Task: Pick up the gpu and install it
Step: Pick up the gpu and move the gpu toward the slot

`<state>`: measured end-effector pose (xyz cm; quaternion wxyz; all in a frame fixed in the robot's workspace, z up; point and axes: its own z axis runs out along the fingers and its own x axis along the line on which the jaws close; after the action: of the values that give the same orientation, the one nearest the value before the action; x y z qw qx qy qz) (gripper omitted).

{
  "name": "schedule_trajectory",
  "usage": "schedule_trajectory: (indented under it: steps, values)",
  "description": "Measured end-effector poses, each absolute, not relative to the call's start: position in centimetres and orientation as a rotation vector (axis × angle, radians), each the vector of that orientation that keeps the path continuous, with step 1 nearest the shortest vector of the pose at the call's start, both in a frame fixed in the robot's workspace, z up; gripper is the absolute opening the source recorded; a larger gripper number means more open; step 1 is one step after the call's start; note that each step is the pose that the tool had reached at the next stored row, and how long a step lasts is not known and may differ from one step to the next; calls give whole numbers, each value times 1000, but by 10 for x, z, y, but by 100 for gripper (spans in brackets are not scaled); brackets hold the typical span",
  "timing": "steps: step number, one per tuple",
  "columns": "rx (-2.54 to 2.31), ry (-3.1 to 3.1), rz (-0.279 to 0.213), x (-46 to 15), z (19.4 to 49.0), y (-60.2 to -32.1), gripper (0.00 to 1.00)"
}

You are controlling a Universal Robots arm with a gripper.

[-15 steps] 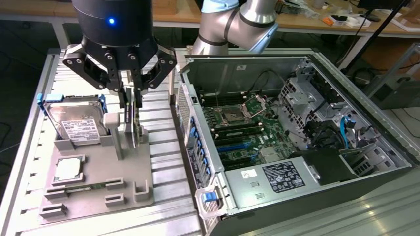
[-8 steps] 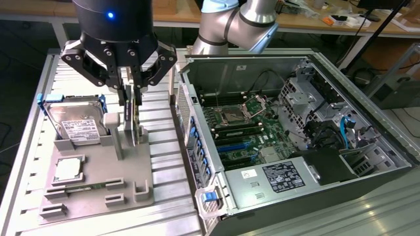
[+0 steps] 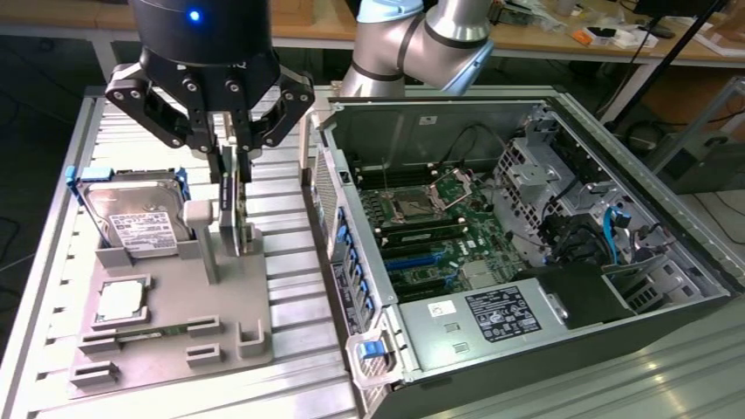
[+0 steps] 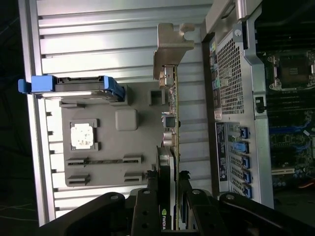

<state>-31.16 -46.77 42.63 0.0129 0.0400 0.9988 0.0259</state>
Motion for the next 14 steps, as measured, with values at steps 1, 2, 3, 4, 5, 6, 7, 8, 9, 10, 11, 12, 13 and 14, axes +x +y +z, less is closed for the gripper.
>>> schedule_trajectory:
  steps: [1,2,3,4,5,6,7,8,9,10,11,12,13,14]
  values:
    - [125,3112,81,-312,427,-468,27]
    - [125,3112,81,-312,428,-468,27]
    - [125,3112,81,-312,428,-468,27]
    - [125,3112,81,-312,429,-468,27]
    - [125,3112,81,-312,430,-468,27]
    - [125,3112,81,-312,430,-468,27]
    - [125,3112,81,-312,431,-468,27]
    - [125,3112,81,-312,432,-468,27]
    - [125,3112,81,-312,432,-468,27]
    - [125,3112,81,-312,433,-468,27]
    - [125,3112,81,-312,433,-468,27]
    - [125,3112,81,-312,433,-468,27]
    - [125,3112,81,-312,433,-468,27]
    - [125,3112,81,-312,433,-468,27]
